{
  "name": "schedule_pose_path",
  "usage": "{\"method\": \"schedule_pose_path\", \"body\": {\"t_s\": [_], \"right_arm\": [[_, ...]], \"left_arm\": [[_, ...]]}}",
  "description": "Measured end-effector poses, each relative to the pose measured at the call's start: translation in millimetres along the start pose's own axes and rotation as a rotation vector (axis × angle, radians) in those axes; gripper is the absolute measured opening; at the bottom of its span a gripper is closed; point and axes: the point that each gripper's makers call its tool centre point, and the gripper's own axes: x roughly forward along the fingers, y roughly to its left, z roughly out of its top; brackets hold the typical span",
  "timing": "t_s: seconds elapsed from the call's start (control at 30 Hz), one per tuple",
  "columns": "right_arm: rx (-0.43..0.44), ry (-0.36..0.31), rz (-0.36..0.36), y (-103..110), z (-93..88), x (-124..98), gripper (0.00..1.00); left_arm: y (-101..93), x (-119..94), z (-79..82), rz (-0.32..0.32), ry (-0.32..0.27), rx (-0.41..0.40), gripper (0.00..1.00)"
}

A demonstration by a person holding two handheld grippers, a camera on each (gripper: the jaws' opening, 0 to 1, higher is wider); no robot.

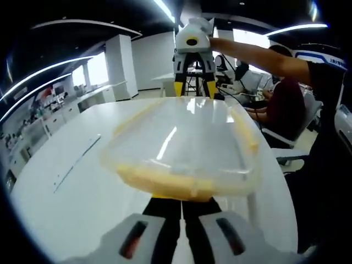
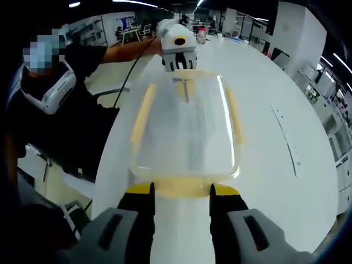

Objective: Snap each plastic latch of the storage box into its locked position after aligning the lid with the box until every specified latch is closed and the lid sits flush.

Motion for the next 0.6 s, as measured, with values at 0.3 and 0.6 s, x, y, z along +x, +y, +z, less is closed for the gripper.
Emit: {"method": "schedule_pose_path", "body": {"t_s": [0.3,0.6], "right_arm": [[-0.009,-0.005,0.025,-4,30.8,22,0.36],[-0.031,0.018,0.053,-6,48.3,38,0.36]], "left_arm": [[12.1,-32,-18.5,0.053,-0.003,-0.022,0.0],[19.3,-53,-29.8,0.095,0.01,-0.029,0.0]]}}
